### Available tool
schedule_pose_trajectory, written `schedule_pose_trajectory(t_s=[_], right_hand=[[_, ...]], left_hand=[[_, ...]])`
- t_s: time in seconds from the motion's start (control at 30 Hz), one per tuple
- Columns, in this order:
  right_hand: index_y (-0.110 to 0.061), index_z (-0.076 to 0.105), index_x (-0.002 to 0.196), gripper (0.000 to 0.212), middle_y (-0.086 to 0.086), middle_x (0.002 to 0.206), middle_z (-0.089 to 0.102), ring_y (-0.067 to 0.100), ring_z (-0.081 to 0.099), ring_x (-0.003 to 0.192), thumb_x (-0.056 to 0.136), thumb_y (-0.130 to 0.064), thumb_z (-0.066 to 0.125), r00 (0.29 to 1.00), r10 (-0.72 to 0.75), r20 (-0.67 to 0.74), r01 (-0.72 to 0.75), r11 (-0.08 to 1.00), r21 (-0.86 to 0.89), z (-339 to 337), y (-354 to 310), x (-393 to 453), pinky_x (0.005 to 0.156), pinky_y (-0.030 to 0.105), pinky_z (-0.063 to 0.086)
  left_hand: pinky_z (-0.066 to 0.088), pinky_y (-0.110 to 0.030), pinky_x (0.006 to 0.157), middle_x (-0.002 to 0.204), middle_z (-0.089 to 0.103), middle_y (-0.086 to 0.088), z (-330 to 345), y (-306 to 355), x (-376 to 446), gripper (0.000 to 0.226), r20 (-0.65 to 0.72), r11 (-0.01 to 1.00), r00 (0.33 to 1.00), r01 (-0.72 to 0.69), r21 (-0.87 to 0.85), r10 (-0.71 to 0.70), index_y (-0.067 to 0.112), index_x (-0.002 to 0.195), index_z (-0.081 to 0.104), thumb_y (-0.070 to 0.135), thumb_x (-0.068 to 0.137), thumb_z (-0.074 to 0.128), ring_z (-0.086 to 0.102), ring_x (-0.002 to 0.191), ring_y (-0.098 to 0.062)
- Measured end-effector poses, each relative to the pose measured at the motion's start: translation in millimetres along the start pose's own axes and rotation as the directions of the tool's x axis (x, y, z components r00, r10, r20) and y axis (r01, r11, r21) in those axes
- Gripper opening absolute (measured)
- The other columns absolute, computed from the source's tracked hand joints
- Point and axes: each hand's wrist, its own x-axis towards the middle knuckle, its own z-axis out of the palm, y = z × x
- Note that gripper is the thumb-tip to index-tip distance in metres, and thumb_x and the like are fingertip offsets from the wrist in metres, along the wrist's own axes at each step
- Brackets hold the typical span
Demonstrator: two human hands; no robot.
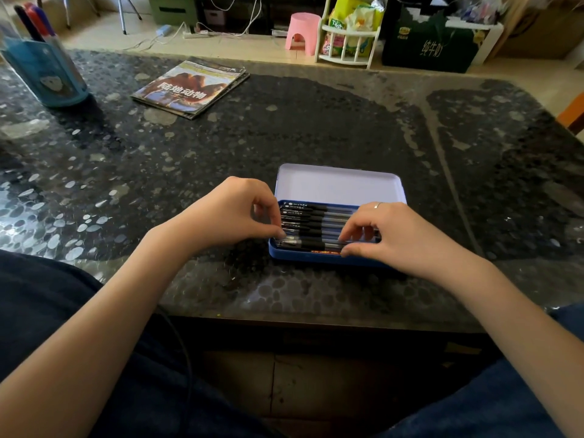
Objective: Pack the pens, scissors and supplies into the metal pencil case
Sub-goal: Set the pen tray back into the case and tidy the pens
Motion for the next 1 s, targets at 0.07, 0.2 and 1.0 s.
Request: schedule_pose_trajectory(t_s=[0.07, 0.2, 1.0], right_hand=[[-0.028, 0.070, 0.087, 0.011, -0.013, 0.084, 0.061, 0.003, 0.057, 0.078, 0.078, -0.032, 0.074, 1.000, 0.007, 0.002, -0.007, 1.000, -0.004, -1.0, 0.2, 0.4, 0.072, 0.024, 0.049], [-0.029, 0.069, 0.089, 0.012, -0.014, 0.085, 0.061, 0.003, 0.057, 0.077, 0.079, -0.030, 0.074, 0.999, 0.026, 0.022, -0.025, 0.999, -0.034, -2.9, 2.9, -1.1, 0.072, 0.024, 0.050], [-0.024, 0.063, 0.092, 0.010, -0.012, 0.083, 0.065, 0.002, 0.059, 0.073, 0.083, -0.023, 0.067, 1.000, 0.017, 0.026, -0.017, 0.999, -0.035, -1.9, -1.5, -5.1, 0.068, 0.022, 0.050]], left_hand=[[0.040, -0.010, 0.063, 0.081, 0.063, 0.010, 0.3, 0.1, -0.9, 0.010, 0.039, 1.000, 0.999, 0.000, -0.024, 0.001, 0.028, 0.069, 0.073, 0.034, 0.066, 0.081, 0.057, 0.073, -0.003], [0.043, -0.012, 0.065, 0.084, 0.063, 0.011, 0.0, 1.6, -1.8, 0.013, 0.093, 0.999, 0.995, -0.019, -0.033, 0.022, 0.029, 0.071, 0.074, 0.034, 0.062, 0.083, 0.059, 0.076, -0.005], [0.045, -0.018, 0.062, 0.077, 0.063, 0.009, 0.1, 0.5, -2.2, 0.009, 0.088, 0.997, 0.996, 0.028, -0.070, -0.022, 0.027, 0.072, 0.073, 0.033, 0.068, 0.079, 0.056, 0.069, -0.008]])
